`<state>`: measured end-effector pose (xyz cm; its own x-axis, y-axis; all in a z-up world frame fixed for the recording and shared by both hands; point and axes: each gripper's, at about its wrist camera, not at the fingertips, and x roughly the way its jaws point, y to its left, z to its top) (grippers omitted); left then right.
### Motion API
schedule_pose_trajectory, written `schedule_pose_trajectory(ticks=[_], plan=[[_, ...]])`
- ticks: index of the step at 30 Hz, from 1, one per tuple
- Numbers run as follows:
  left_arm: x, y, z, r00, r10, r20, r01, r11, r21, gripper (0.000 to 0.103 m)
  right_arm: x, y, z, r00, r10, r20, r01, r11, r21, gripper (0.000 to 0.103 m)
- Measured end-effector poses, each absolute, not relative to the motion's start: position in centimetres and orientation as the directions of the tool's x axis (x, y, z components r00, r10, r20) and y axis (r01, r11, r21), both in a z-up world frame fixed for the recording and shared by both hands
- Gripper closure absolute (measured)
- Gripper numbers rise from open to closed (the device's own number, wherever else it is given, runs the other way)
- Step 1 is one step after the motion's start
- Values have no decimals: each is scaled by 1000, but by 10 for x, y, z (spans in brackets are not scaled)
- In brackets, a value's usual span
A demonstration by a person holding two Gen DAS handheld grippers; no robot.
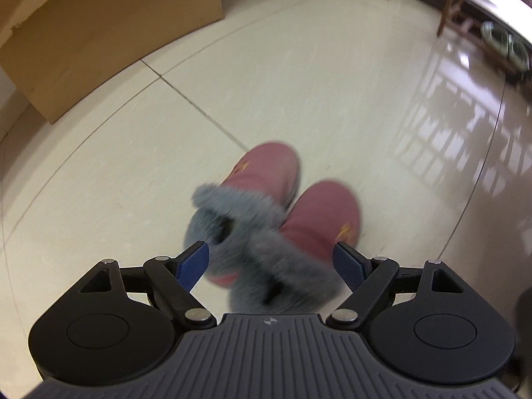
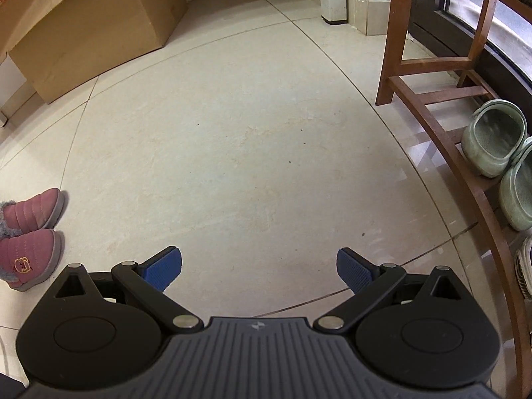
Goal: Organize scattered shoes
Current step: 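Lower the left tool onto the pink fur-lined boots and grasp them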
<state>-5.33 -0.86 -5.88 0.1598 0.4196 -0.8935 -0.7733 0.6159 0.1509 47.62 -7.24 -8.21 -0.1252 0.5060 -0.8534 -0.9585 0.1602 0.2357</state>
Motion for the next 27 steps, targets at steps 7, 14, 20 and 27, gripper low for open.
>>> schedule_pose_trajectory(ticks=[7, 14, 20, 27], plan=[[-56, 5, -77, 161, 385, -909, -681, 710, 180, 21, 476, -75, -81, -119, 496, -860, -959, 167, 229, 2], [-37, 6, -94, 168, 351, -921, -504, 834, 225, 29, 475, -74, -83, -121, 485, -866, -958, 171, 229, 2], [-21, 16, -120, 165, 296, -941, -441, 875, 198, 36, 476, -74, -86, -125, 478, -869, -954, 182, 237, 2], [-6, 24, -133, 238, 314, -919, -508, 847, 158, 67, 479, -78, -86, -118, 479, -870, -952, 194, 236, 1]])
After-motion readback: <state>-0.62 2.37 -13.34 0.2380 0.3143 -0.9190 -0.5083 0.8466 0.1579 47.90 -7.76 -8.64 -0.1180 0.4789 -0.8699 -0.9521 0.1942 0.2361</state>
